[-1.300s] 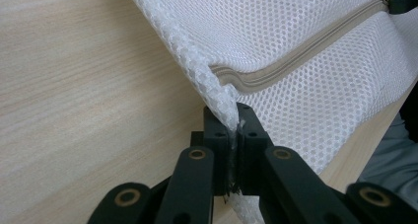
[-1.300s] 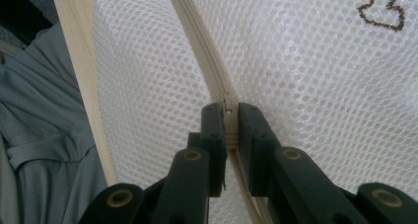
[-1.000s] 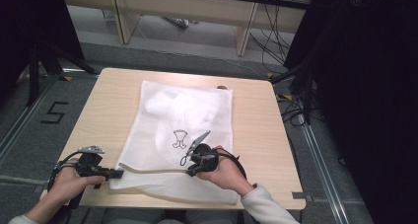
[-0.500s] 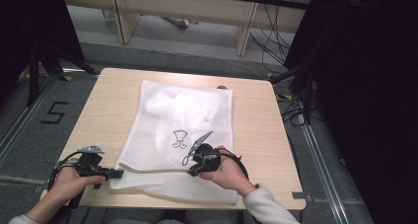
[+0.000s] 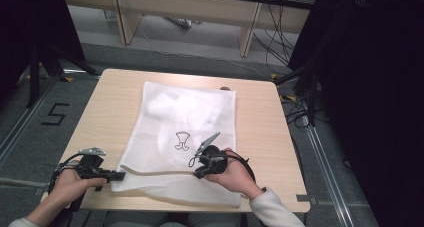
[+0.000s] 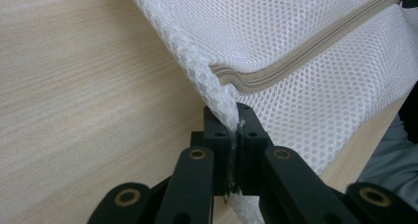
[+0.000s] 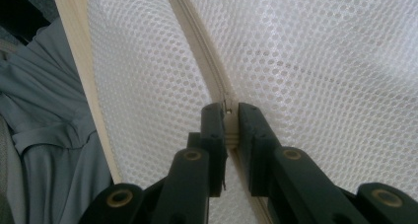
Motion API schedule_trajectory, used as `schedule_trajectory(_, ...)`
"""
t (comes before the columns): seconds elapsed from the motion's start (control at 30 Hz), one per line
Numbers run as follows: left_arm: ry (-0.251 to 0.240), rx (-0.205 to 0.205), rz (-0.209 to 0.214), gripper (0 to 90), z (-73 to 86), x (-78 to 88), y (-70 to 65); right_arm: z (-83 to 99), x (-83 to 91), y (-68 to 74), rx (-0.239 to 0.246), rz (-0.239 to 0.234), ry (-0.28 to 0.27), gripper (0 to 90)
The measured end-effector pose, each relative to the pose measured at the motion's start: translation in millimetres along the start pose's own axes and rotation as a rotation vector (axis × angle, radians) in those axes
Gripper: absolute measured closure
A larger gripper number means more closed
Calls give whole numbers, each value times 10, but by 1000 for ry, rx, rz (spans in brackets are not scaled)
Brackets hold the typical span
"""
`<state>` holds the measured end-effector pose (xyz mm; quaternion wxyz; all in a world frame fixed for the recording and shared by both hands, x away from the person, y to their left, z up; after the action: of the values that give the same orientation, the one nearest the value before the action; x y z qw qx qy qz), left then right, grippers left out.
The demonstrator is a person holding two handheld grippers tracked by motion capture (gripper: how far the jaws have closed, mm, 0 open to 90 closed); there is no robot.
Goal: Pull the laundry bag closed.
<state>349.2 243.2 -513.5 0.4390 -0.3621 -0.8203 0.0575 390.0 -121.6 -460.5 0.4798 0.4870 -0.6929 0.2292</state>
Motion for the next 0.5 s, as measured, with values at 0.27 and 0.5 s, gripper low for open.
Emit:
schedule_trajectory(0.27, 0, 0, -2, 854, 1, -2, 0, 42, 19, -1, -26, 1, 5, 823)
schedule_trajectory(0.5, 0, 1, -1, 854, 1, 0, 0, 73, 36, -27, -4, 5, -5, 823)
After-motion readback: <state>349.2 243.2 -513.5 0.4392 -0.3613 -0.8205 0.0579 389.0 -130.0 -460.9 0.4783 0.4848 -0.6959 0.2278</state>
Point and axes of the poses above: each handheld gripper's, and its own axes: x roughly backward along the jaws, z roughly out of its underside, y roughly to its left, the point moved 1 cm from there along -x, roughly forward along the jaws
